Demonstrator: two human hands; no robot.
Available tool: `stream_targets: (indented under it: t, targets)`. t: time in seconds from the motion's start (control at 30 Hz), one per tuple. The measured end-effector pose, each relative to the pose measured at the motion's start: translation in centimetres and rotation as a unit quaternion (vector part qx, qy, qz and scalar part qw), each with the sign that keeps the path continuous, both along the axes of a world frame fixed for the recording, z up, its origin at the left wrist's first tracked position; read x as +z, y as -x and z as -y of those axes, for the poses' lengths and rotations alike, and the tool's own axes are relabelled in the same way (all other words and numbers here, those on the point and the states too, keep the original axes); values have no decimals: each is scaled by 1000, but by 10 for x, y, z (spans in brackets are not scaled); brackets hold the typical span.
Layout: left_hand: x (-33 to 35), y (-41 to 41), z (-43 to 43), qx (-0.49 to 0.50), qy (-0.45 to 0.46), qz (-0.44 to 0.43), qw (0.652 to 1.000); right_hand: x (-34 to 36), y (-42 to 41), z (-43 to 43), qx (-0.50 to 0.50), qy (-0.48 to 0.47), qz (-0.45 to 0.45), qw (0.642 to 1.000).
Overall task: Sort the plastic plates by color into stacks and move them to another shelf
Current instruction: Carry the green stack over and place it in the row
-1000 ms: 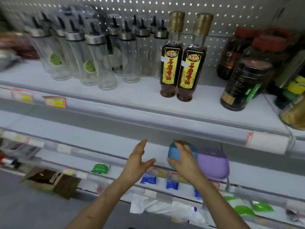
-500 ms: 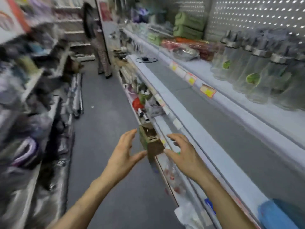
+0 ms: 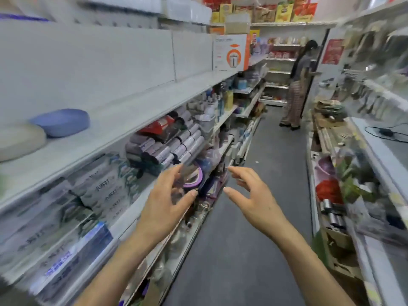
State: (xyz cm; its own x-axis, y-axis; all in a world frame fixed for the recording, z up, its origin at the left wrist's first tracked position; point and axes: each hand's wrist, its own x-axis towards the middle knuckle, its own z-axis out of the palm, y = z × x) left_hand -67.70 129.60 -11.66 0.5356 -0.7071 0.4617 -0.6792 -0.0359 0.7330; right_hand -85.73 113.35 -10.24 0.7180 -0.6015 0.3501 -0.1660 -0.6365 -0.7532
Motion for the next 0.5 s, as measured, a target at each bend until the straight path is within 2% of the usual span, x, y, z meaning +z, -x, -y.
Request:
stream_targets:
  t: [0.17, 0.33, 0.5]
  targets:
    - [25, -63, -78, 118, -3, 68, 991, 18, -124, -35, 141, -4, 16, 990]
    - [42, -91, -146, 237, 15, 55, 970, 26, -221, -83, 279, -1, 29, 960]
    - [54, -92, -190, 350, 18, 52, 935, 32, -283, -124, 390, 4, 42, 920]
